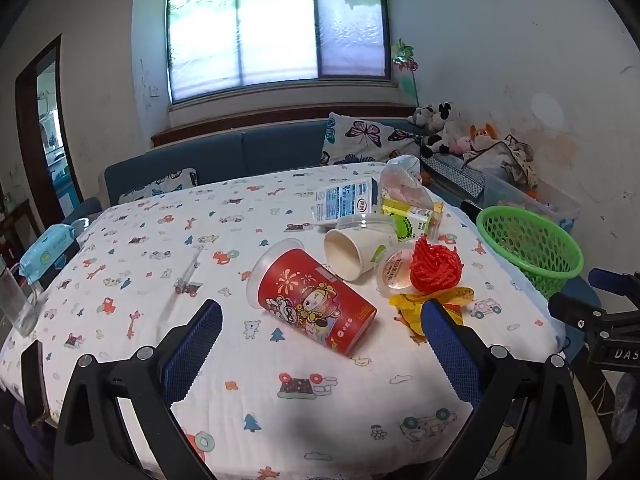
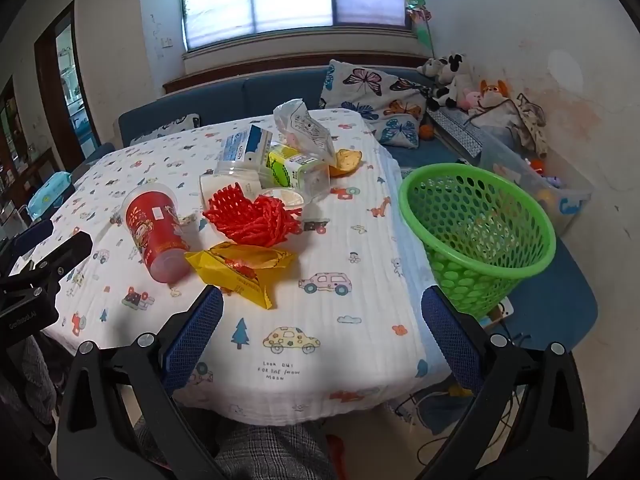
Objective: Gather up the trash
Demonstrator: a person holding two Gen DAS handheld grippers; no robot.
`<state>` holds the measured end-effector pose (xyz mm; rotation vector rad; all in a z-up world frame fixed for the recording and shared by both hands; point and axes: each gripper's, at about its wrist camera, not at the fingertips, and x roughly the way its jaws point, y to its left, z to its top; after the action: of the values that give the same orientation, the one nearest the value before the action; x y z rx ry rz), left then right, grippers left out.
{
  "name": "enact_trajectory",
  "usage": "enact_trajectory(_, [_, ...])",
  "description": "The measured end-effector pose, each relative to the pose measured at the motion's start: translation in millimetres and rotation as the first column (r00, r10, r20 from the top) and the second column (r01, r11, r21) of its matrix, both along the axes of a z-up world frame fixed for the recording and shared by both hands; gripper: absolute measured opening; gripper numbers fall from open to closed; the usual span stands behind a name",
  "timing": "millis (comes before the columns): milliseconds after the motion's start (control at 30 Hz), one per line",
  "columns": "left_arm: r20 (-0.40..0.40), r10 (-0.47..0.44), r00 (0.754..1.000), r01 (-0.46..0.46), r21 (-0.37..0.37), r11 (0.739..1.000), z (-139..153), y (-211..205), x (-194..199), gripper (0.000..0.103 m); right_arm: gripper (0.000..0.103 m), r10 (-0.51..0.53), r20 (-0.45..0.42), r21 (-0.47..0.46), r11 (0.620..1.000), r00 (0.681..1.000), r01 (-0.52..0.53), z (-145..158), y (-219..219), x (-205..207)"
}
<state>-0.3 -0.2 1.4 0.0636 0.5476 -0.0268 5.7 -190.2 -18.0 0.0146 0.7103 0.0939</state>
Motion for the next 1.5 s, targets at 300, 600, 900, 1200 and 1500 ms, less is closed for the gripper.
enact_trajectory(300, [-0.006, 0.001, 1.0, -0.001, 0.001, 1.0, -4, -1, 0, 0.096, 0.098, 0.0, 0.001, -0.002, 1.0, 1.0, 0.0, 0, 1, 0])
enact_trajectory(600, [-0.012, 0.004, 1.0, -0.004, 0.0, 1.0, -7, -3, 2, 0.096, 0.098, -0.003, 0.003, -0.003, 1.0, 1.0, 0.003, 1, 0, 0])
enact_trajectory(900, [-0.01, 0.002, 1.0, -0.002, 0.003, 1.0, -9, -5, 1, 0.096, 0.098, -0.004, 0.005, -0.002, 1.0, 1.0, 0.004, 1, 0, 0])
enact_trajectory(1200, [-0.012, 0.004, 1.0, -0.004, 0.001, 1.0, -10, -5, 1, 0.096, 0.098, 0.0, 0.003, -0.002, 1.0, 1.0, 0.0, 1, -1, 0])
enact_trajectory(1500, [-0.016, 0.005, 1.0, -0.005, -0.002, 1.0, -11, -6, 1, 0.096, 0.098, 0.005, 0.004, -0.002, 1.0, 1.0, -0.005, -1, 2, 1])
